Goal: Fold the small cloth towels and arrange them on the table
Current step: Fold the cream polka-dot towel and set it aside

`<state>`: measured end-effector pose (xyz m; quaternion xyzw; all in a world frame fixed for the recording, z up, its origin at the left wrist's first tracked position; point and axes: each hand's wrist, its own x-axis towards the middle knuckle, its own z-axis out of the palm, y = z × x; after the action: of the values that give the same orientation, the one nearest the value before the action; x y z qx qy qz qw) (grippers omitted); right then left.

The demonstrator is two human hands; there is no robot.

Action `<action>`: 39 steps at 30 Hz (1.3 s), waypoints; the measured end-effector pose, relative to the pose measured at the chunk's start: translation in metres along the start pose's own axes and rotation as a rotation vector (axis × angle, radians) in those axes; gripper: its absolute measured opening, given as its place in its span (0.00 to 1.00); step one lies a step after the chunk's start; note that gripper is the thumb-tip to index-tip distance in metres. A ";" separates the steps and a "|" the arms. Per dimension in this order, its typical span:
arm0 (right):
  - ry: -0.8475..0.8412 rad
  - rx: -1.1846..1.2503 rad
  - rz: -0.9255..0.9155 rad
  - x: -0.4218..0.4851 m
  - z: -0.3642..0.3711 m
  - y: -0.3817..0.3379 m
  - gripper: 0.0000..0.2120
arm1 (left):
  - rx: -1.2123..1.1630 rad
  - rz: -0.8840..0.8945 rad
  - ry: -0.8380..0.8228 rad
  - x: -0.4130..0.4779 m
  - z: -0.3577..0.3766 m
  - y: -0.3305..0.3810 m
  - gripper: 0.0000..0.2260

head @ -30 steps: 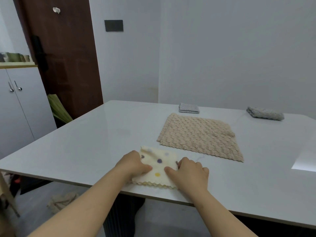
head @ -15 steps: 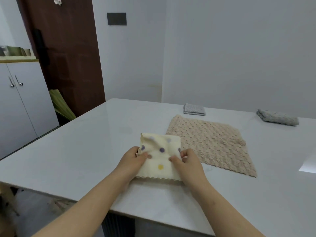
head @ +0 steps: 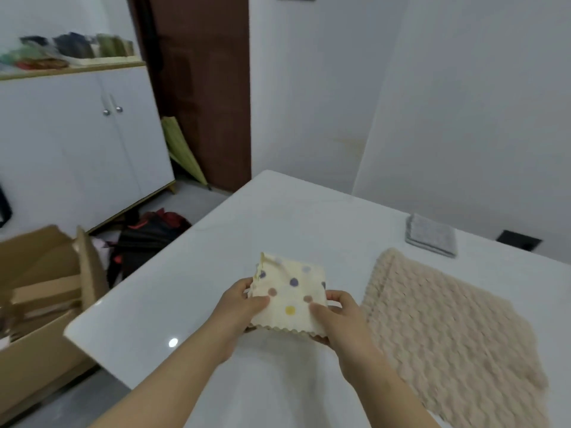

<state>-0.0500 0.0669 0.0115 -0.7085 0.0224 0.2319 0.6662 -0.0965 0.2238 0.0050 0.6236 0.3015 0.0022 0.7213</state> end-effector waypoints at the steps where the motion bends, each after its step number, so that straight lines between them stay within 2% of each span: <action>1: -0.026 -0.003 0.006 0.001 0.010 -0.008 0.06 | -0.010 -0.008 0.013 -0.001 -0.011 0.007 0.15; 8: -0.124 -0.039 0.036 0.011 0.102 -0.023 0.08 | -0.029 0.059 0.126 0.006 -0.098 0.023 0.23; 15: -0.062 -0.067 0.055 0.047 0.242 -0.018 0.08 | 0.124 0.159 0.101 0.067 -0.227 0.034 0.14; 18: -0.006 -0.044 0.107 0.056 0.313 -0.019 0.08 | 0.192 0.138 0.068 0.095 -0.292 0.048 0.12; 23: 0.089 0.025 0.162 0.079 0.391 -0.028 0.08 | 0.326 0.107 -0.014 0.145 -0.365 0.065 0.12; 29: 0.235 0.074 0.122 0.133 0.414 -0.050 0.09 | 0.417 0.147 -0.134 0.211 -0.372 0.098 0.12; 33: 0.328 0.147 0.073 0.180 0.407 -0.065 0.09 | 0.492 0.204 -0.212 0.262 -0.347 0.125 0.13; 39: 0.450 0.221 0.078 0.226 0.377 -0.088 0.09 | 0.521 0.174 -0.320 0.319 -0.301 0.163 0.12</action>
<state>0.0686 0.4989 0.0112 -0.6636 0.2225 0.0902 0.7085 0.0935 0.6513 0.0014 0.8032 0.1200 -0.1114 0.5727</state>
